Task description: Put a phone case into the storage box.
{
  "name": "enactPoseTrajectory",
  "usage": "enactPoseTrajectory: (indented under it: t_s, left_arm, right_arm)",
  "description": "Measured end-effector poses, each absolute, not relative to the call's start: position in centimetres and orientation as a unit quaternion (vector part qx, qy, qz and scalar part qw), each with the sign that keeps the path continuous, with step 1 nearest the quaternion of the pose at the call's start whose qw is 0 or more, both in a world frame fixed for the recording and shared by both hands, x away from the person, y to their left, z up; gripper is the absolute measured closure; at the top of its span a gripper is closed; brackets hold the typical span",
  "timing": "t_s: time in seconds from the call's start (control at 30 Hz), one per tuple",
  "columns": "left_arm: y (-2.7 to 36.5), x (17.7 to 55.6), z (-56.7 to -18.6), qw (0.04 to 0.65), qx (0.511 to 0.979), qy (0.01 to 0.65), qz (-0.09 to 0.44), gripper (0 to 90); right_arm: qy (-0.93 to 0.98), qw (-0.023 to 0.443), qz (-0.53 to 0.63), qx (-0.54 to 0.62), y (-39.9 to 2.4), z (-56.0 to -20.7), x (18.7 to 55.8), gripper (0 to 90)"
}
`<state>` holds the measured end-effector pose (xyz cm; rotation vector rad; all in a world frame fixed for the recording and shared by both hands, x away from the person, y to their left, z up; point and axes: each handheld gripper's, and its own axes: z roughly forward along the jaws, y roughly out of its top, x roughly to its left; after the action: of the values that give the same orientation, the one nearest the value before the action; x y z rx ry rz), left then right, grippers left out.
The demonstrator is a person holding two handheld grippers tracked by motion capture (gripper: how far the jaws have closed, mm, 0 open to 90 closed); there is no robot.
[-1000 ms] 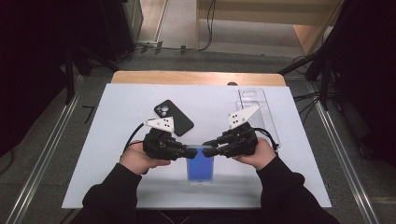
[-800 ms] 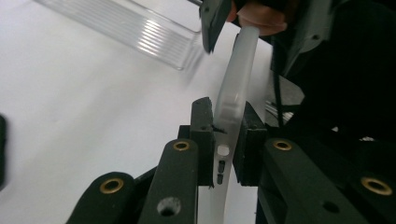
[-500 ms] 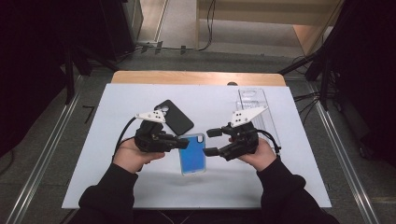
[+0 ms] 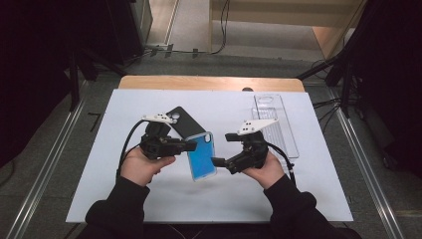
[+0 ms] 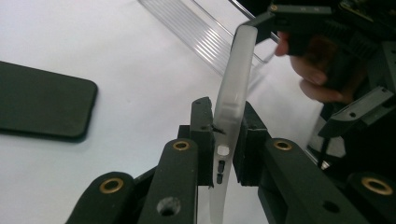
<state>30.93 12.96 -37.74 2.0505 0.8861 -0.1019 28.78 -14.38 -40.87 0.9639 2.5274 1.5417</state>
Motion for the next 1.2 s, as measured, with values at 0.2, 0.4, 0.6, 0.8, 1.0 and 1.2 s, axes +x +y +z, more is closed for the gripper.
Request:
enactPoseTrajectory:
  t_s: [0.2,0.4,0.6,0.8,1.0,1.2]
  left_arm:
    - [12.6,30.7,-37.7,0.437,0.817,0.373,-0.032,81.2]
    - [12.1,30.4,-37.7,0.427,0.818,0.386,-0.005,81.1]
    - [11.7,30.1,-37.7,0.439,0.807,0.396,0.009,81.1]
    - [11.3,30.1,-38.0,0.437,0.804,0.403,0.003,81.1]
    - [10.7,30.0,-38.2,0.436,0.806,0.401,0.001,81.1]
    - [10.4,29.9,-38.4,0.435,0.806,0.401,0.001,81.0]
  right_arm:
    - [0.8,0.022,0.496,0.336,-13.2,-41.1,28.3,0.0]
    - [0.785,0.051,0.486,0.382,-12.2,-41.8,28.0,0.0]
    - [0.78,0.076,0.471,0.404,-11.0,-42.2,27.8,0.0]
    - [0.774,0.084,0.471,0.415,-10.2,-42.5,27.6,0.0]
    - [0.773,0.076,0.468,0.421,-9.6,-43.1,27.8,0.0]
    - [0.772,0.083,0.466,0.423,-9.3,-43.3,27.9,0.0]
